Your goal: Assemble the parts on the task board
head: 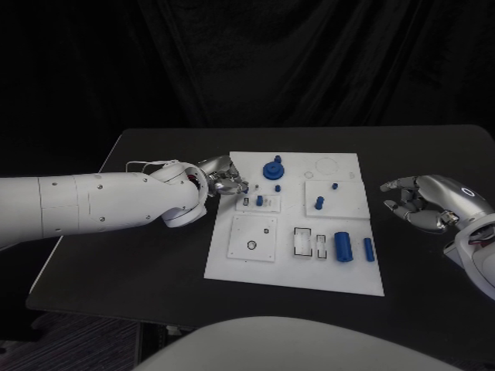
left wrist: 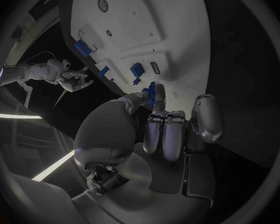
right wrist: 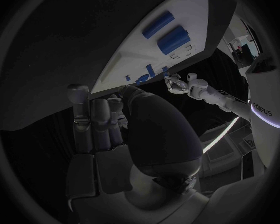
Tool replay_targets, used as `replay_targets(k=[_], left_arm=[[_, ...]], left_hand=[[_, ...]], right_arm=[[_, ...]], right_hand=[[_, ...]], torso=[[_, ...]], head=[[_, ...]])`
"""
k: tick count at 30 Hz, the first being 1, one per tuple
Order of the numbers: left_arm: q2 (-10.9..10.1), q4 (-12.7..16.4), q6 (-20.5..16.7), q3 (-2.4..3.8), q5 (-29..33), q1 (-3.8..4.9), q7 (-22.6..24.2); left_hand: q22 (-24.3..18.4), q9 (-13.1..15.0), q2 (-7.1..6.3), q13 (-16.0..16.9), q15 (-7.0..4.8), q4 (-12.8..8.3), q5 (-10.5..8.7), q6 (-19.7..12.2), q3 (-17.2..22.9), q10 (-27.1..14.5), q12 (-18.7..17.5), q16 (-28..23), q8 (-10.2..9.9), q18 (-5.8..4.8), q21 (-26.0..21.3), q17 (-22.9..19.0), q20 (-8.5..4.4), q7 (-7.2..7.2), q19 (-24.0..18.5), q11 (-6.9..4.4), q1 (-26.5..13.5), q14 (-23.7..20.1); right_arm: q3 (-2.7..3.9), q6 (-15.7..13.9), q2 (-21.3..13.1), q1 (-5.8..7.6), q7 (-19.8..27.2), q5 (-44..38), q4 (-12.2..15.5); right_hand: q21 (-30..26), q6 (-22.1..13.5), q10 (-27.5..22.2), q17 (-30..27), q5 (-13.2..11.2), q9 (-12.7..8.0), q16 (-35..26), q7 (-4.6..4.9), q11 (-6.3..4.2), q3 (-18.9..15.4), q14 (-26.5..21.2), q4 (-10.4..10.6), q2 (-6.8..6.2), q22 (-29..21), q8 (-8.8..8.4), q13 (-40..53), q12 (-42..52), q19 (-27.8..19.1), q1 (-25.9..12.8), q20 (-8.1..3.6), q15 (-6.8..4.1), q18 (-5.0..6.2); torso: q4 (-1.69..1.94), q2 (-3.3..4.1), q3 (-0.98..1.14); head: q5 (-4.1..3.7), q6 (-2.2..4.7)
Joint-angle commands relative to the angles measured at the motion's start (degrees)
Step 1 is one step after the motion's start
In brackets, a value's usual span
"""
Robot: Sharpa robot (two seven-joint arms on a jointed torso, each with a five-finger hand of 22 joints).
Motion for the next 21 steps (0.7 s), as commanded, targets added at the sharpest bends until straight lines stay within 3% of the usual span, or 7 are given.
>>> replay_targets(k=[1,21], left_arm=[[0.05,0.02,-0.08,0.05,0.54,-0.26,0.7],[-0.19,0.64,3.33,0.05,0.98,-0.9,-1.35]], left_hand=[[9.23,0.05,0.32,15.08,-0.43,-2.3,-0.62,0.09,2.56,5.95,0.21,-0.28,0.29,0.43,0.22,15.09,-0.1,-0.45,0.25,-0.43,-0.49,5.95],[9.18,0.0,0.49,15.08,-0.46,-1.94,-1.64,0.13,2.43,5.95,0.21,-0.28,0.34,0.46,0.07,15.09,-0.14,-0.5,0.19,-0.47,-0.68,5.95]], right_arm=[[0.03,-0.78,-0.13,-0.13,-0.42,-0.19,0.17],[0.03,-0.69,-0.05,-0.13,-0.41,-0.19,0.12]], right_hand=[[-0.19,0.37,-0.56,-0.05,0.29,-0.05,-0.3,0.06,-0.01,0.33,-0.26,-0.08,-0.44,3.94,0.27,-0.04,-0.25,-0.3,-0.19,0.07,-0.05,1.1],[-0.18,0.42,-0.51,-0.03,0.37,-0.1,-0.31,0.07,0.0,0.43,-0.25,-0.14,-0.45,3.95,0.26,-0.02,-0.25,-0.29,-0.17,0.08,-0.05,1.09]], torso=[[0.02,0.01,-0.02],[0.02,0.01,-0.02]], head=[[0.07,-0.01],[0.23,-0.01]])
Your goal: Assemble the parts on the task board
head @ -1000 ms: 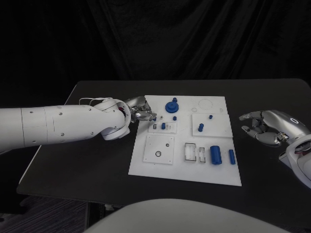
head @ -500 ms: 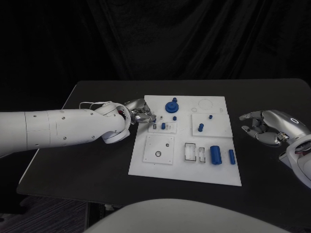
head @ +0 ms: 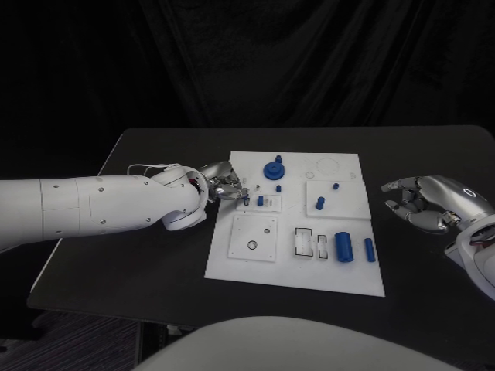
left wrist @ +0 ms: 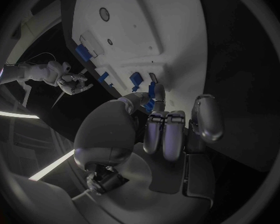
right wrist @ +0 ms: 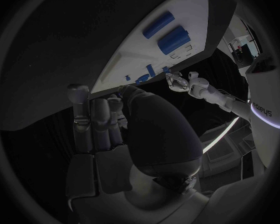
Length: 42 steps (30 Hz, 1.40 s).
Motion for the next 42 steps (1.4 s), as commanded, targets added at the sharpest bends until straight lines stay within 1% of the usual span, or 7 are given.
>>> replay_targets(k=[1,7,10,17,21,30,42], left_arm=[[0.05,0.12,1.42,0.04,0.52,-0.19,-0.31],[0.03,0.07,2.09,0.04,0.52,-0.69,-0.7],[-0.02,0.09,2.29,0.04,0.52,-1.08,-0.83],[-0.06,0.09,2.4,0.04,0.52,-1.74,-0.85],[-0.06,0.09,2.31,0.04,0.52,-2.03,-0.75],[-0.44,0.38,2.09,0.04,0.52,-2.4,-0.55],[-0.72,0.48,1.11,0.04,0.52,-2.52,0.5]], left_hand=[[9.19,0.04,0.49,15.08,-0.46,-1.93,-0.29,-0.16,2.42,5.95,0.21,-0.29,0.35,0.47,0.08,15.09,-0.14,-0.42,0.19,-0.47,-0.22,5.95],[9.17,0.02,0.59,15.08,-0.47,-1.77,-0.49,-0.16,2.38,5.95,0.21,-0.29,0.35,0.48,0.0,15.09,-0.14,-0.41,0.15,-0.46,-0.31,5.95],[9.16,0.01,0.6,15.08,-0.47,-1.73,-0.55,-0.17,2.37,5.95,0.21,-0.29,0.34,0.48,0.0,15.09,-0.14,-0.41,0.15,-0.46,-0.33,5.95],[9.16,0.01,0.6,15.08,-0.47,-1.73,-0.55,-0.17,2.37,5.95,0.21,-0.29,0.34,0.48,0.0,15.09,-0.14,-0.41,0.15,-0.46,-0.33,5.95],[9.13,0.0,0.64,15.08,-0.47,-1.67,-0.65,-0.2,2.36,5.95,0.21,-0.29,0.33,0.51,-0.11,15.09,-0.15,-0.41,0.09,-0.46,-0.35,5.95],[9.1,-0.03,0.75,15.08,-0.47,-1.62,-0.74,-0.27,2.4,5.95,0.21,-0.29,0.29,0.53,-0.19,15.09,-0.15,-0.41,0.03,-0.47,-0.31,5.95],[9.03,-0.02,0.53,15.08,-0.49,-2.2,-0.34,-0.51,2.78,5.95,0.21,-0.29,0.29,0.58,-0.45,15.09,-0.17,-0.41,-0.13,-0.5,0.51,5.95]], right_arm=[[0.03,-0.67,-0.02,-0.13,-0.41,-0.19,0.12],[0.03,-0.64,-0.01,-0.13,-0.4,-0.19,0.14],[0.03,-0.64,-0.01,-0.13,-0.39,-0.19,0.12],[0.03,-0.63,0.04,-0.14,-0.37,-0.19,0.09],[0.03,-0.6,0.09,-0.15,-0.37,-0.19,0.05],[0.02,-0.56,0.1,-0.17,-0.41,-0.19,0.02],[0.02,-0.5,0.1,-0.19,-0.47,-0.19,-0.04]], right_hand=[[-0.18,0.41,-0.51,-0.03,0.37,-0.04,-0.32,0.07,0.0,0.27,-0.26,0.02,-0.45,3.95,0.26,-0.03,-0.25,-0.29,-0.17,0.08,-0.05,1.1],[-0.18,0.41,-0.51,-0.03,0.37,-0.04,-0.32,0.07,0.0,0.27,-0.26,0.02,-0.45,3.95,0.26,-0.03,-0.25,-0.29,-0.17,0.08,-0.05,1.1],[-0.18,0.41,-0.51,-0.03,0.37,-0.04,-0.32,0.07,0.0,0.27,-0.26,0.02,-0.45,3.95,0.26,-0.03,-0.25,-0.29,-0.17,0.08,-0.05,1.1],[-0.18,0.41,-0.51,-0.03,0.37,-0.04,-0.32,0.07,0.0,0.27,-0.26,0.02,-0.45,3.95,0.26,-0.03,-0.25,-0.29,-0.17,0.08,-0.05,1.1],[-0.18,0.41,-0.51,-0.03,0.37,-0.04,-0.32,0.07,0.0,0.27,-0.26,0.02,-0.45,3.95,0.26,-0.03,-0.25,-0.29,-0.17,0.08,-0.05,1.1],[-0.18,0.41,-0.51,-0.03,0.37,-0.04,-0.32,0.07,0.0,0.27,-0.26,0.02,-0.45,3.95,0.26,-0.03,-0.25,-0.29,-0.17,0.08,-0.05,1.1],[-0.18,0.41,-0.51,-0.03,0.37,-0.04,-0.32,0.07,0.0,0.27,-0.26,0.02,-0.45,3.95,0.26,-0.03,-0.25,-0.29,-0.17,0.08,-0.05,1.1]], torso=[[-0.02,0.0,-0.01],[-0.01,0.01,0.0],[0.0,0.02,0.0],[0.01,0.01,-0.01],[0.0,0.01,0.01],[-0.01,0.0,0.01],[-0.01,-0.01,0.01]], head=[[0.04,-0.01],[-0.01,-0.01],[0.07,-0.01],[0.09,-0.01],[0.2,-0.01],[0.17,-0.01],[0.17,-0.01]])
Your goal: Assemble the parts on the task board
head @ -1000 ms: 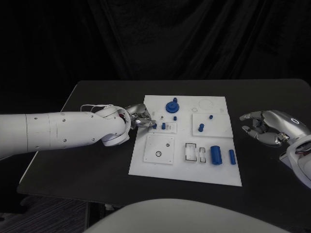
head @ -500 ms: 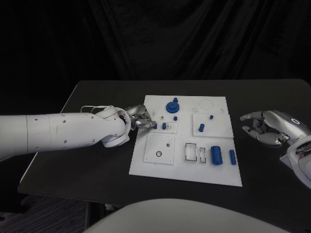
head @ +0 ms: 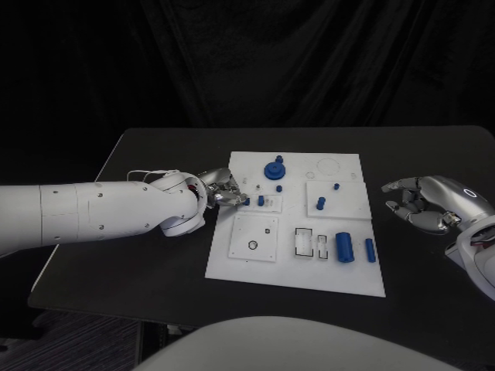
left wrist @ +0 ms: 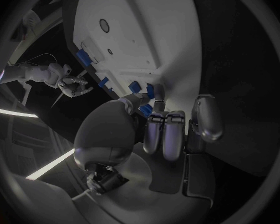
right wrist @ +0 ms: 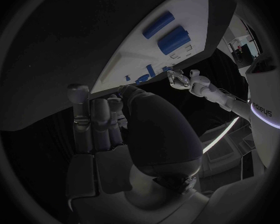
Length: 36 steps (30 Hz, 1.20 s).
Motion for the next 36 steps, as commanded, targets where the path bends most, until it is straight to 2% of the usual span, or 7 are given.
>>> replay_targets(k=[1,8,12,14,16,24,36], left_arm=[[-0.02,-0.01,0.92,-0.4,0.51,-0.59,0.12],[0.02,-0.02,0.98,-0.4,0.51,-0.61,0.47],[0.21,-0.11,1.17,-0.4,0.51,-0.62,0.56],[0.29,-0.16,1.21,-0.4,0.51,-0.62,0.55],[0.37,-0.25,1.23,-0.4,0.51,-0.62,0.47],[0.62,-1.0,2.15,-0.39,0.51,-0.63,-1.17],[0.68,-1.6,2.77,-0.39,0.51,-0.65,-2.07]], left_hand=[[9.05,-0.11,0.05,15.08,-0.49,-1.52,0.26,-0.31,1.76,5.95,0.21,-0.28,-0.1,0.58,-0.21,15.09,-0.17,-0.21,-0.13,-0.5,0.63,5.95],[8.93,-0.1,-0.06,15.08,-0.43,-1.48,-0.56,-0.49,1.68,5.95,0.21,-0.28,-0.1,0.66,-0.61,15.09,-0.14,-0.1,-0.41,-0.4,0.7,5.95],[8.81,-0.38,0.44,15.08,-0.23,0.72,-7.94,-0.94,0.1,5.95,0.21,-0.28,-0.27,0.72,-1.14,15.09,0.05,-0.06,-0.79,-0.25,-0.21,5.95],[8.79,-0.54,0.47,15.08,-0.17,1.82,-9.35,-1.0,-1.09,5.95,0.21,-0.28,-0.34,0.74,-1.25,15.09,0.1,-0.01,-0.85,-0.18,-0.8,5.95],[8.79,-1.03,0.82,15.08,-0.06,4.55,-13.46,-1.0,-4.38,5.95,0.21,-0.28,-0.59,0.74,-1.33,15.09,0.22,0.1,-0.88,-0.08,-2.04,5.95],[8.66,-3.02,1.94,15.08,0.27,12.66,-20.25,-0.59,-13.36,5.95,0.21,-0.28,-1.51,0.85,-1.91,15.09,0.54,0.56,-1.09,0.36,-5.32,5.95],[8.62,-4.14,5.61,15.08,0.4,14.03,-21.43,-0.19,-20.37,5.95,0.21,-0.28,-1.57,0.9,-2.19,15.09,0.69,0.64,-1.15,0.48,-10.38,5.95]], right_arm=[[0.03,-0.5,-0.01,-0.15,-0.48,-0.19,0.04],[0.03,-0.51,0.03,-0.16,-0.49,-0.19,0.02],[0.03,-0.48,0.05,-0.17,-0.5,-0.19,0.02],[0.03,-0.46,0.05,-0.17,-0.51,-0.19,0.02],[0.03,-0.44,0.04,-0.17,-0.53,-0.19,0.03],[0.03,-0.21,0.05,-0.18,-0.67,-0.19,0.05],[0.03,0.18,0.09,-0.18,-0.82,-0.19,0.01]], right_hand=[[-0.18,0.42,-0.51,-0.04,0.37,-0.05,-0.32,0.07,0.0,0.27,-0.26,0.02,-0.45,3.95,0.26,-0.03,-0.25,-0.3,-0.17,0.08,-0.05,1.1],[-0.18,0.42,-0.51,-0.04,0.37,-0.05,-0.32,0.07,0.0,0.27,-0.26,0.02,-0.45,3.95,0.26,-0.03,-0.25,-0.3,-0.17,0.08,-0.05,1.1],[-0.18,0.42,-0.51,-0.04,0.37,-0.05,-0.32,0.07,0.0,0.27,-0.26,0.02,-0.45,3.95,0.26,-0.03,-0.25,-0.3,-0.17,0.08,-0.05,1.1],[-0.49,0.51,-0.64,-0.2,0.46,-0.22,-0.47,0.11,0.04,0.48,-0.33,-0.06,-0.52,3.89,0.17,-0.31,-0.43,-0.39,-0.27,0.11,-0.02,1.13],[-0.49,0.51,-0.64,-0.2,0.46,-0.22,-0.47,0.11,0.04,0.48,-0.33,-0.06,-0.52,3.89,0.17,-0.31,-0.43,-0.39,-0.27,0.11,-0.02,1.13],[-0.41,0.53,-0.57,-0.21,0.45,-0.24,-0.49,0.12,0.05,0.49,-0.33,-0.06,-0.55,3.92,0.16,-0.26,-0.39,-0.34,-0.31,0.12,-0.02,1.11],[-0.41,0.53,-0.57,-0.21,0.45,-0.24,-0.49,0.12,0.05,0.49,-0.33,-0.06,-0.55,3.92,0.16,-0.26,-0.39,-0.34,-0.31,0.12,-0.02,1.11]], torso=[[0.0,0.0,0.01],[0.01,0.0,0.01],[0.0,0.0,0.01],[0.0,0.0,0.01],[0.0,0.0,0.01],[-0.01,0.0,0.02],[0.0,0.0,0.01]], head=[[0.04,-0.01],[0.12,-0.01],[0.15,-0.01],[0.15,-0.01],[0.15,-0.01],[0.14,-0.01],[0.27,-0.01]])
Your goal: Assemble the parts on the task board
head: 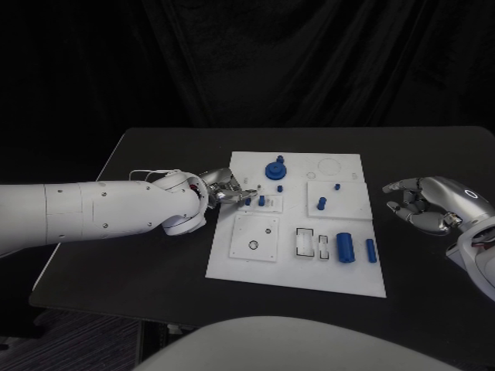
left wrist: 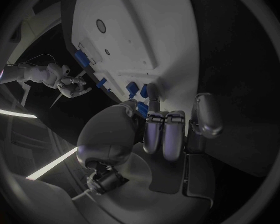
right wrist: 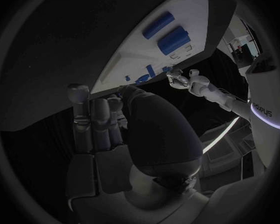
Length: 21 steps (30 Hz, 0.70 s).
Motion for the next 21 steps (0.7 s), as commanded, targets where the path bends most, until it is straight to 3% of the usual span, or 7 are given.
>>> replay_targets(k=[1,7,9,14,16,20,21], left_arm=[[0.08,-0.48,2.14,-0.47,0.45,-0.46,-1.84],[0.2,-0.68,1.5,-0.47,0.45,-0.47,-1.52],[0.2,-0.76,0.9,-0.47,0.45,-0.47,-1.16],[0.09,-0.77,-3.92,-0.46,0.45,-0.48,2.33],[0.02,-0.72,-6.82,-0.46,0.45,-0.48,4.64],[-0.25,-0.6,-12.45,-0.45,0.45,-0.47,10.01],[-0.35,-0.54,-13.75,-0.45,0.45,-0.47,11.49]], left_hand=[[8.63,-2.87,0.76,15.08,0.39,0.02,-0.19,0.3,-1.39,5.95,0.21,-0.29,-0.26,0.9,-0.14,15.09,0.08,0.22,-0.11,0.47,-1.57,5.95],[8.64,-2.45,2.29,15.08,0.35,-0.05,0.88,0.52,-3.4,5.95,0.21,-0.29,0.33,0.91,-0.14,15.09,0.03,0.1,-0.11,0.38,-2.76,5.95],[8.64,-1.42,3.47,15.08,0.25,-0.11,2.6,0.17,-4.6,5.95,0.21,-0.29,1.4,0.92,-0.13,15.09,-0.04,-0.02,-0.1,0.28,-2.23,5.95],[8.78,0.57,4.31,15.08,0.11,-0.14,5.21,-1.1,-6.34,5.95,0.21,-0.29,3.55,0.81,0.36,15.09,-0.17,-0.2,0.22,0.12,0.09,5.95],[8.9,1.94,3.82,15.08,0.06,-0.18,6.53,-2.27,-7.27,5.95,0.21,-0.29,5.08,0.75,0.8,15.09,-0.31,-0.3,0.52,0.0,2.69,5.95],[9.03,3.24,2.61,15.08,0.02,-0.27,7.29,-4.25,-8.09,5.95,0.21,-0.29,6.45,0.63,1.29,15.09,-0.31,-0.22,0.81,0.05,6.18,5.95],[9.07,3.75,1.7,15.08,0.05,-0.23,8.83,-5.64,-8.45,5.95,0.21,-0.29,7.09,0.58,1.45,15.09,-0.23,-0.02,0.86,0.24,9.01,5.95]], right_arm=[[0.03,0.1,0.03,-0.14,-0.78,-0.19,0.03],[0.03,0.11,-0.01,-0.14,-0.78,-0.19,0.06],[0.03,0.04,-0.07,-0.14,-0.77,-0.19,0.09],[0.03,-0.41,-0.21,-0.14,-0.6,-0.19,0.18],[0.03,-0.55,-0.26,-0.14,-0.55,-0.19,0.21],[0.03,-0.79,-0.39,-0.14,-0.44,-0.19,0.3],[0.03,-0.91,-0.43,-0.14,-0.37,-0.19,0.32]], right_hand=[[-0.06,0.32,-0.16,-0.07,0.21,-0.08,-0.14,-0.09,0.05,0.33,-0.33,0.1,-0.32,3.92,0.16,-0.01,-0.17,-0.34,-0.09,0.12,-0.02,1.12],[-0.06,0.32,-0.16,-0.07,0.21,-0.08,-0.14,-0.09,0.05,0.33,-0.33,0.1,-0.32,3.92,0.16,-0.01,-0.17,-0.34,-0.09,0.12,-0.02,1.12],[-0.06,0.32,-0.16,-0.07,0.21,-0.08,-0.14,-0.09,0.05,0.33,-0.33,0.1,-0.32,3.92,0.16,-0.01,-0.17,-0.34,-0.09,0.12,-0.02,1.12],[-0.06,0.32,-0.16,-0.07,0.21,-0.08,-0.14,-0.09,0.05,0.33,-0.33,0.1,-0.32,3.92,0.16,-0.01,-0.17,-0.34,-0.09,0.12,-0.02,1.12],[-0.06,0.32,-0.16,-0.07,0.21,-0.08,-0.14,-0.09,0.05,0.33,-0.33,0.1,-0.32,3.92,0.16,-0.01,-0.17,-0.34,-0.09,0.12,-0.02,1.12],[-0.06,0.32,-0.16,-0.07,0.21,-0.08,-0.14,-0.09,0.05,0.33,-0.33,0.1,-0.32,3.92,0.16,-0.01,-0.17,-0.34,-0.09,0.12,-0.02,1.12],[-0.16,0.38,-0.13,-0.07,0.21,-0.16,-0.16,-0.08,0.07,0.4,-0.31,0.09,-0.35,3.91,0.13,-0.05,-0.18,-0.36,-0.18,0.13,0.0,1.12]], torso=[[0.01,0.01,0.0],[0.01,-0.01,0.0],[0.0,0.0,0.0],[0.0,0.0,0.0],[0.0,0.01,0.0],[0.01,0.0,0.0],[0.01,0.0,0.0]], head=[[0.03,-0.01],[0.05,-0.01],[0.08,-0.01],[-0.02,-0.01],[-0.09,-0.01],[-0.26,-0.01],[-0.31,-0.01]])
